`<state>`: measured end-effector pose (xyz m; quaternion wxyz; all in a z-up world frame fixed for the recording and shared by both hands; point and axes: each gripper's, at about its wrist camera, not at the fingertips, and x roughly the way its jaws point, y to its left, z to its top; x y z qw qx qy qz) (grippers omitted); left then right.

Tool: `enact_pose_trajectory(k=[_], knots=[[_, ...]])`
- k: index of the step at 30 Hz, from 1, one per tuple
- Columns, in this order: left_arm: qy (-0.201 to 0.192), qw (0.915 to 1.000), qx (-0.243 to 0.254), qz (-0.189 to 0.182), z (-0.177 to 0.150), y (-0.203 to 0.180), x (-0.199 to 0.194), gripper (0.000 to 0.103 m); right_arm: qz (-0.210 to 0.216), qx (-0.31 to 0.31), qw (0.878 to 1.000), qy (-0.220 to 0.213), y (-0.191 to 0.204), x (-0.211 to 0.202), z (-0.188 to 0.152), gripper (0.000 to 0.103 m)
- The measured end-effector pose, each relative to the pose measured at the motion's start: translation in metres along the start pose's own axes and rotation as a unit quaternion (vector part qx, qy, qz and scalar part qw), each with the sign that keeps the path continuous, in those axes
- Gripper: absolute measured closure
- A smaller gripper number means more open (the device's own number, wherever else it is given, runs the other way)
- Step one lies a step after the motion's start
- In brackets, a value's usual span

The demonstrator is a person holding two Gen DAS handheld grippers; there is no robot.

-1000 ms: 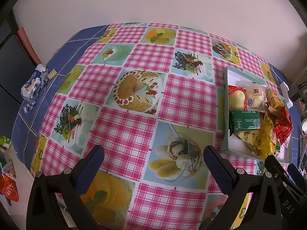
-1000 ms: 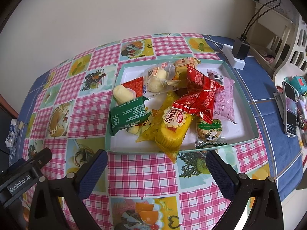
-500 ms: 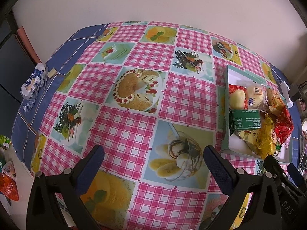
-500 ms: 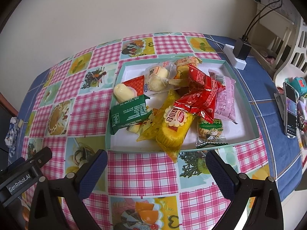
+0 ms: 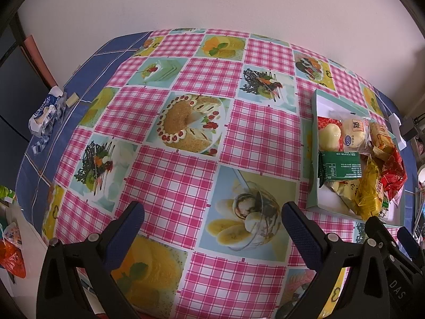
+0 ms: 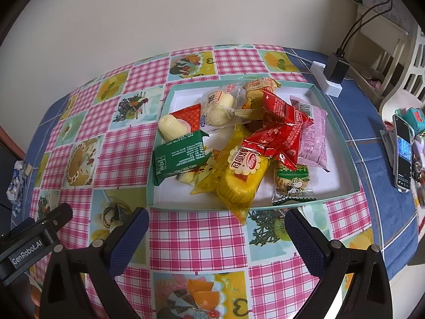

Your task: Organize snacks

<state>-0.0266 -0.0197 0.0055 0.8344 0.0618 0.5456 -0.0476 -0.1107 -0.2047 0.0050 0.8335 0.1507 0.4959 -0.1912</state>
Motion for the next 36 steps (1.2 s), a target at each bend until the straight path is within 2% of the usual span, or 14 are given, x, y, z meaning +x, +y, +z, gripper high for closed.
enact_pose_trajectory(k=[36], knots=[[-0.001,1.0000,-0.005,0.007,0.0008,0.0002,-0.0013,0.000,0.001,0.001,1.000,0.000,-0.0013,0.0003,0.0006,0.000]])
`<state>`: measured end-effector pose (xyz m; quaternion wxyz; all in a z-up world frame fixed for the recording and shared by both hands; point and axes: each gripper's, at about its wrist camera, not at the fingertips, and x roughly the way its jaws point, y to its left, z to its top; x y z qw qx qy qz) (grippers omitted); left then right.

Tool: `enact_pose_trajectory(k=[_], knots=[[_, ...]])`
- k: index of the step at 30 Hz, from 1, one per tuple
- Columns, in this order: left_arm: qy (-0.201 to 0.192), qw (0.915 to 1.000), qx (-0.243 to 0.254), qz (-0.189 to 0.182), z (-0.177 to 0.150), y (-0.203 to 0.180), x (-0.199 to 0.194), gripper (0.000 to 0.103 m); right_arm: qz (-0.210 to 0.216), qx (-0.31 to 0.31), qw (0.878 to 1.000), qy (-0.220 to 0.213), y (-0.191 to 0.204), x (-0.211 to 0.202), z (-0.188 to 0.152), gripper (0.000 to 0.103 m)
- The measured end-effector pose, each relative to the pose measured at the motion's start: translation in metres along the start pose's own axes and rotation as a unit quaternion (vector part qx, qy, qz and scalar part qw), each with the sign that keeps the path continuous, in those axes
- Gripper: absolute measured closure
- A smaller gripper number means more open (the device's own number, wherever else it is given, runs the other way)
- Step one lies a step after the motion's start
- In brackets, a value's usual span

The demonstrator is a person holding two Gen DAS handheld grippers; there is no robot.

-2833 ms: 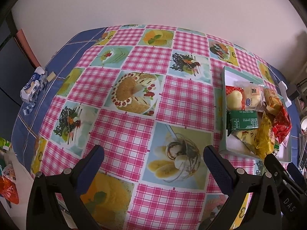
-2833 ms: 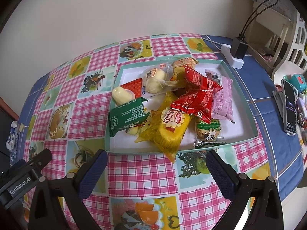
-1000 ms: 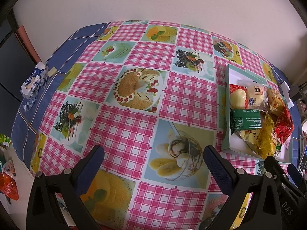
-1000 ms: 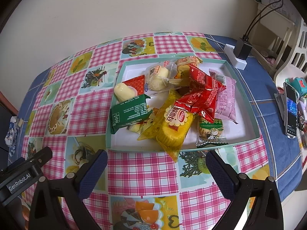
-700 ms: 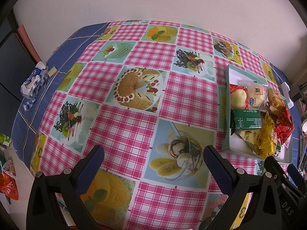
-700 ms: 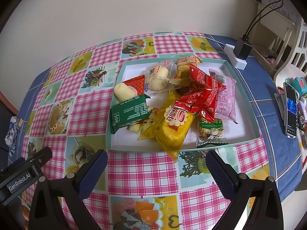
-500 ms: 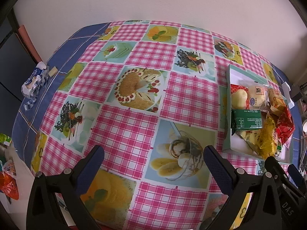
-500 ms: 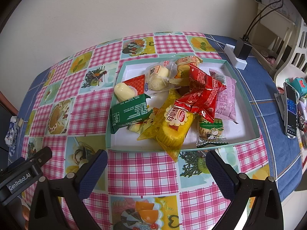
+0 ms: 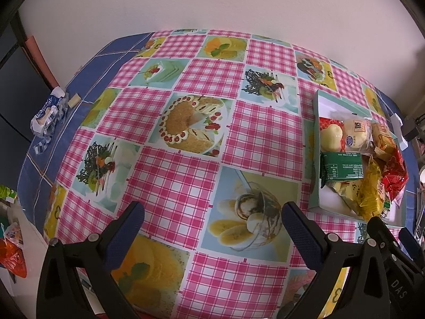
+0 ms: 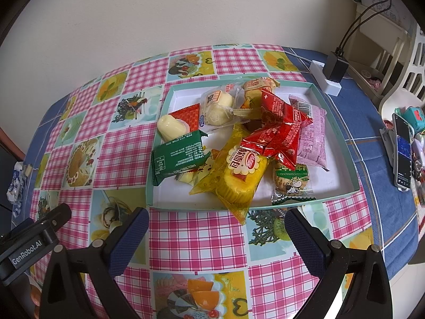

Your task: Organize snacks

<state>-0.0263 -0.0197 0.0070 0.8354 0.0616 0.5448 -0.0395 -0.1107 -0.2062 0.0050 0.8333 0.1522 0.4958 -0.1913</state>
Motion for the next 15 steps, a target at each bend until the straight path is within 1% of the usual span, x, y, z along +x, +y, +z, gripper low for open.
enact_pose_trajectory(k=[9,15], knots=[[0.002,1.0000,0.003,0.008,-0.0012,-0.0027,0.0005,0.000,0.001,0.000,1.000,0.000,-0.0007,0.0000,0.0002,0.000],[-0.006,1.0000,-0.003,-0.001,-0.0006,-0.0020,-0.0006,0.000,0.001,0.000,1.000,0.000,-0.0008,0.0000,0.0005,0.000]])
